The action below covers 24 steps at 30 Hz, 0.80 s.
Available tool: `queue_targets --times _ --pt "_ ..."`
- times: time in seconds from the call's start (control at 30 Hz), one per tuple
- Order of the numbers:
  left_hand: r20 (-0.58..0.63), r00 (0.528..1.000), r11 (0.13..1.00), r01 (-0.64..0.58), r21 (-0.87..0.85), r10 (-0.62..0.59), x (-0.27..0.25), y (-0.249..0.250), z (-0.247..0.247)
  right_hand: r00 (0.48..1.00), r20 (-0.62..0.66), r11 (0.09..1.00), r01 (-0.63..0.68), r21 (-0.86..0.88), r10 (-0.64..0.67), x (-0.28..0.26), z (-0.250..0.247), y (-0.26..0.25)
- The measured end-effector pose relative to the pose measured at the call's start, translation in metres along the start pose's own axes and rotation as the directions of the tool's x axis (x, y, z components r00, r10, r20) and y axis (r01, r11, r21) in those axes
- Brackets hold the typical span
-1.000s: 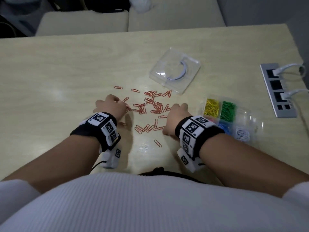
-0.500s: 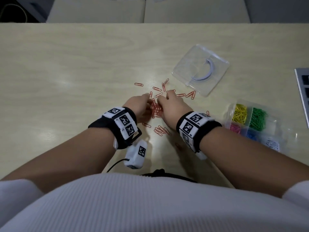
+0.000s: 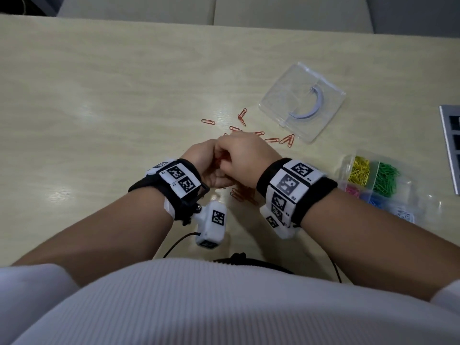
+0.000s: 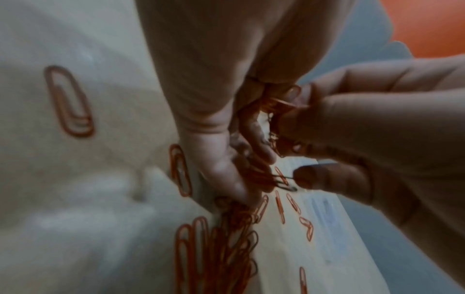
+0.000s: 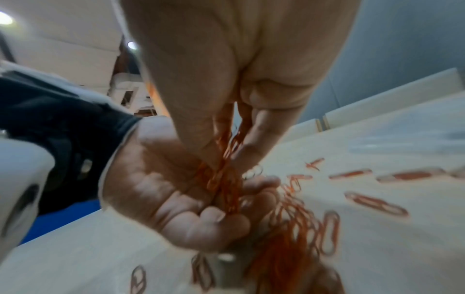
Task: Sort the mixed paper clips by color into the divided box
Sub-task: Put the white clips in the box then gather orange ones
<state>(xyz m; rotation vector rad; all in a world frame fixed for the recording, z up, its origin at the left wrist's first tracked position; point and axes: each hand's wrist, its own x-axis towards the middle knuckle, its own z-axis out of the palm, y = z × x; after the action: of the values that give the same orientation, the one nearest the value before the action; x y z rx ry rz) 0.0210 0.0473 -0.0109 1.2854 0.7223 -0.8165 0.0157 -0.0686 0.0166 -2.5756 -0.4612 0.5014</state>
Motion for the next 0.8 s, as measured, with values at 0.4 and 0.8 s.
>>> queue_targets --times 0.4,0.8 --pt "-0.044 0.99 0.956 0.118 -0.268 -0.135 -0.003 0.004 -0.05 0.996 0.052 0.973 -0.053 -0.226 0.066 0.051 0.013 0.037" --pt "-0.072 0.994 0.983 0.07 -0.171 -0.083 -0.009 0.002 -0.038 0.996 0.077 0.946 -0.025 -0.323 0.053 -0.027 0.038 0.025"
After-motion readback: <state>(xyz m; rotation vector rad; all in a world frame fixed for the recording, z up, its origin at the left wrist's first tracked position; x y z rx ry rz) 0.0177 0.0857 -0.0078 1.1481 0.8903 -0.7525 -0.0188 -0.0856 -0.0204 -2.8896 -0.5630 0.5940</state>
